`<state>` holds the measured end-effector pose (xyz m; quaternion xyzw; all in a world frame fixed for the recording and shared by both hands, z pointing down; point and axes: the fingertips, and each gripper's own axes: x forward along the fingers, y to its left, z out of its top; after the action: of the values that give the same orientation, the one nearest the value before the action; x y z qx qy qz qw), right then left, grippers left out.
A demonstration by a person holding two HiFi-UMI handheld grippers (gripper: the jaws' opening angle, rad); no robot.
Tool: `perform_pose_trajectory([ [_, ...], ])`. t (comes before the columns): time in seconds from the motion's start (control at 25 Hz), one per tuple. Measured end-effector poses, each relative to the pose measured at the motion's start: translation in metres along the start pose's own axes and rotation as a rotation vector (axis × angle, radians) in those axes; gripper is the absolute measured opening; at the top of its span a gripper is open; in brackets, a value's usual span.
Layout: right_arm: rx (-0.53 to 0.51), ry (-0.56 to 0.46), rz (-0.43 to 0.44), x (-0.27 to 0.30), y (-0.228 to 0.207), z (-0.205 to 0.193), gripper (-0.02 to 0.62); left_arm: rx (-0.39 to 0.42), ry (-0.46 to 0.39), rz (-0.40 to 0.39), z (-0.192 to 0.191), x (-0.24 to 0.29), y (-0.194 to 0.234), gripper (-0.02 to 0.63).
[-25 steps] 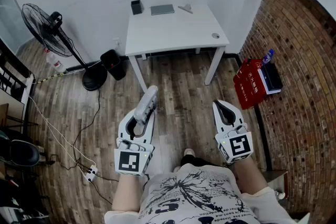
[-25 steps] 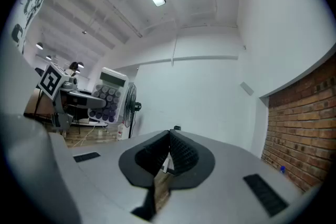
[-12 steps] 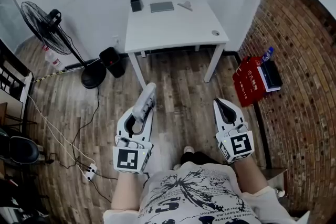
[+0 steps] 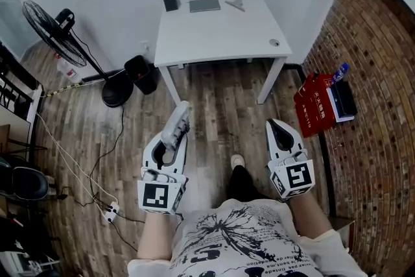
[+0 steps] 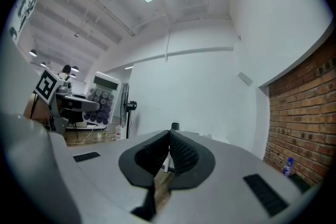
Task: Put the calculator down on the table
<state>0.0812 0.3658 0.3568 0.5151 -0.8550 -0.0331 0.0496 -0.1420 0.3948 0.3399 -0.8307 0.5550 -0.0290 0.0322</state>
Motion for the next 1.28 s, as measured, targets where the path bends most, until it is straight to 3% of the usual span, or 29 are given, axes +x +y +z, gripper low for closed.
perform_pose_trajectory([
  [0.64, -0.003, 0.016, 0.117, 0.226, -0.200, 0.001, 0.015, 0.029, 0.020, 0.092, 0.022, 0.273, 0.027, 0.141],
  [0.96, 0.009, 0.055, 0.136, 0.302, -0.247, -0.017, 0.015, 0.016, 0.089, 0.070, 0.002, 0.361, 0.043, 0.141],
  [1.28, 0.004, 0.093, 0.119, 0.403, -0.280, -0.035, 0.015, -0.020, 0.118, 0.017, -0.029, 0.468, 0.092, 0.141],
])
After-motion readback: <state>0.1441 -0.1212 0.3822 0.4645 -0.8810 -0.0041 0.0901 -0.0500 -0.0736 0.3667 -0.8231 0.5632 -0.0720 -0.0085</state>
